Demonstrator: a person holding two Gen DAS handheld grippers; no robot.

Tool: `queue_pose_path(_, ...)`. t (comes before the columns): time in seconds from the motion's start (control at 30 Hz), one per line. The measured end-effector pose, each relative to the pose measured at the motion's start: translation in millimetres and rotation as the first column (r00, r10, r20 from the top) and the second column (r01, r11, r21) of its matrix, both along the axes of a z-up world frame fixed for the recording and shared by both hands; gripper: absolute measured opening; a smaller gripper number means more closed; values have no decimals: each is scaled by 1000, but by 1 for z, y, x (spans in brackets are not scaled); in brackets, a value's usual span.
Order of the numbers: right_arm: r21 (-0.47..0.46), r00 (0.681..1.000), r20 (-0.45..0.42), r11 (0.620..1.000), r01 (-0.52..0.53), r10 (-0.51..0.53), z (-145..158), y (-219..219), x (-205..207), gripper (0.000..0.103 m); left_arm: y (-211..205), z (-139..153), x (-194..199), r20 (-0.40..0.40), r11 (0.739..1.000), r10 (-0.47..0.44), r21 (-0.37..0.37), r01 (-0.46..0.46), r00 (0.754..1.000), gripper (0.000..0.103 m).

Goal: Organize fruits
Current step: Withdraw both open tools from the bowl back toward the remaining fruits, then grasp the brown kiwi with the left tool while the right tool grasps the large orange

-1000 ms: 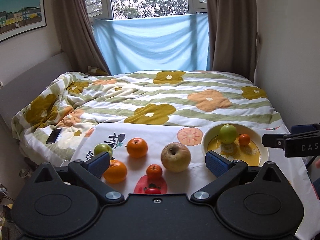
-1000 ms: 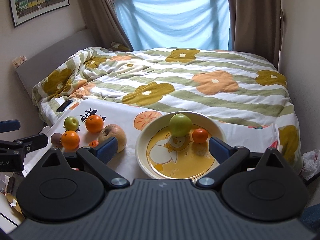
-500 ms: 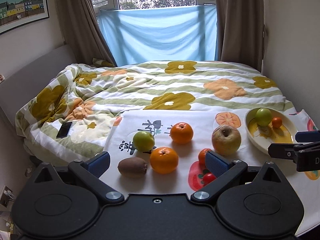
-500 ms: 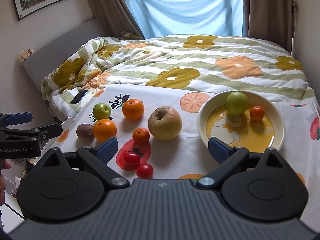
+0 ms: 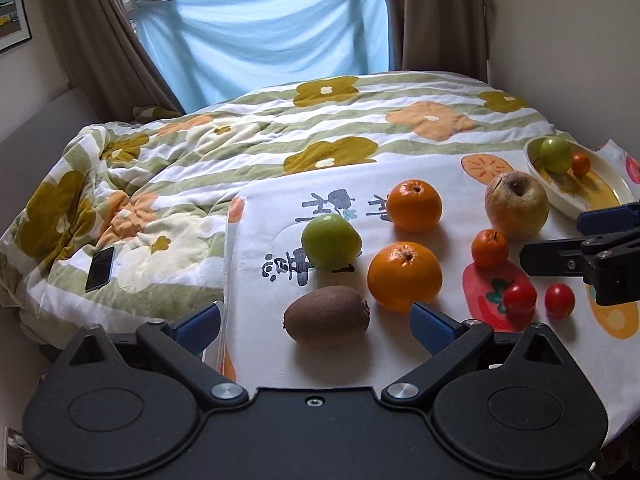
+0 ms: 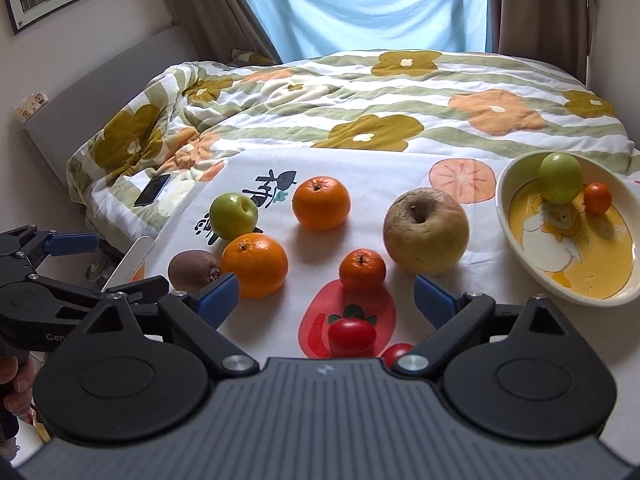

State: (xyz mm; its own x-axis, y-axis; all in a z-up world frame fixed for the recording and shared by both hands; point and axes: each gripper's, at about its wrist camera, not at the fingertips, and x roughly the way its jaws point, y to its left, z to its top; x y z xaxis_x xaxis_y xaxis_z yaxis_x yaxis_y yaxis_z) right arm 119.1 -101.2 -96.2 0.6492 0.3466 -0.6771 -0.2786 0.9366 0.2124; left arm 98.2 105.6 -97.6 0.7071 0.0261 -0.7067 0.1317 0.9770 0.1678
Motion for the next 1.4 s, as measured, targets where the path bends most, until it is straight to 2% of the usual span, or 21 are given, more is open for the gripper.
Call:
queue_pose_path(0.1, -6, 1000, -7, 1000, 7, -7, -9, 16, 6, 103, 5, -15, 11, -23, 999, -33, 14, 34, 999, 98)
queue_pose_path(0.27, -9, 999, -24, 1000, 27, -27, -23, 34, 13, 103, 7, -35, 27, -53, 994, -100, 28, 102, 994, 98)
queue_pose_path(0.5, -4, 998, -50, 1000, 31, -31, -38, 49, 25, 103, 5, -53, 42, -85, 989, -146, 21, 148, 986, 92)
queue_pose_path(0.7, 2, 997, -68, 1000, 22, -21, -46, 60, 30, 101, 8, -59, 45, -93, 989, -149, 8, 150, 985, 87)
queue_pose_path(0.87, 1, 998, -69, 1000, 14, -14, -48, 67, 32, 101, 14, -60, 46, -90, 988, -153, -40, 149, 984, 72)
queue_pose_path(1.0, 5, 997, -73, 1000, 8, -8, -50, 70, 35, 98, 13, -60, 45, -83, 986, -166, -35, 163, 983, 71)
queue_pose_path(1.3, 15, 997, -75, 1000, -7, 8, -55, 75, 42, 97, 22, -59, 37, -96, 991, -134, -38, 131, 986, 70)
queue_pose_path(1.4, 17, 997, -78, 1000, -19, 20, -56, 78, 45, 93, 24, -58, 34, -101, 992, -121, -37, 117, 988, 70)
